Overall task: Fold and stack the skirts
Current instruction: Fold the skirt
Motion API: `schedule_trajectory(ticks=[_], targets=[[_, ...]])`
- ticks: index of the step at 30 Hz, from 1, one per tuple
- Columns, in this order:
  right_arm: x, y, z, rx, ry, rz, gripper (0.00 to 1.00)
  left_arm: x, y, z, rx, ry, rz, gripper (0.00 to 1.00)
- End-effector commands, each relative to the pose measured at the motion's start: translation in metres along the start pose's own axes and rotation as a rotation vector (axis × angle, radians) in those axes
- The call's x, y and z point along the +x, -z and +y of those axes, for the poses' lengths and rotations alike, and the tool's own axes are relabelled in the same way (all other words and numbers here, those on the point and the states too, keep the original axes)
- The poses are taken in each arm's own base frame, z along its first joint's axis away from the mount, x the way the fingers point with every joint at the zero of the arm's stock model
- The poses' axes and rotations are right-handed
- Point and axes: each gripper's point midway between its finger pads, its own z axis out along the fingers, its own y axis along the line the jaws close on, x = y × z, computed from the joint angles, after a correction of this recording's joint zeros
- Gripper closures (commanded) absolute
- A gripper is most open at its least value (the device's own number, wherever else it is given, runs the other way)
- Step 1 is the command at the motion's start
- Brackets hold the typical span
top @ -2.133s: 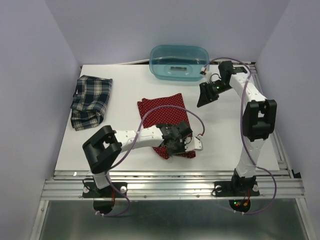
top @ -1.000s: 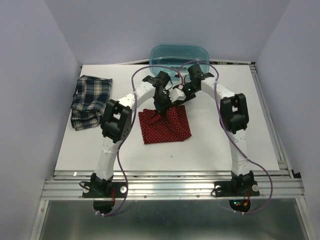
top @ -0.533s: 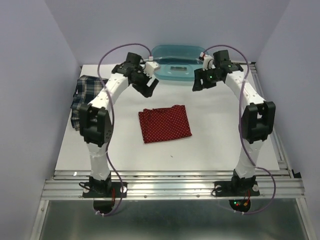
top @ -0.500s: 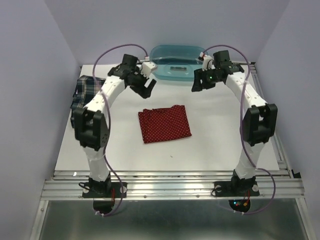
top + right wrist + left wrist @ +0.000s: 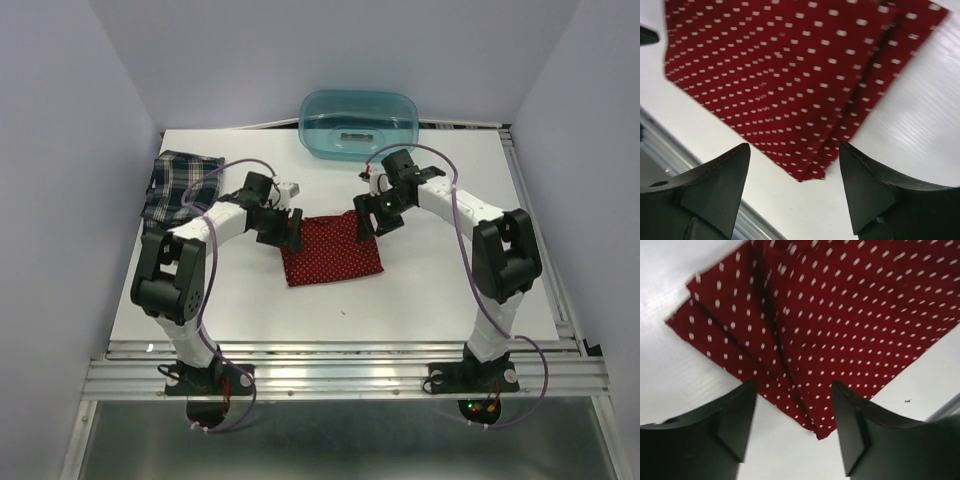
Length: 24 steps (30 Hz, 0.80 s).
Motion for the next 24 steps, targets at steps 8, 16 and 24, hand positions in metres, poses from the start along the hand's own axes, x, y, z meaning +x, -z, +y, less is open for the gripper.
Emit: schedule_trajectory(ticks=[8,16,24], targets=[[0.006,0.001,-0.041,0.218,-0.152,-0.02,0.12,0.019,0.009,0.013,-0.137,0.218,-0.113,0.12],[0.008,-0.03,-0.05,0.178,-0.183,0.03,0.15,0.033,-0.019,0.016,-0.099,0.268,-0.033,0.18],[0.019,-0.05,-0.058,0.169,-0.212,0.066,0.34,0.031,-0.033,0.023,-0.114,0.298,0.003,0.31]])
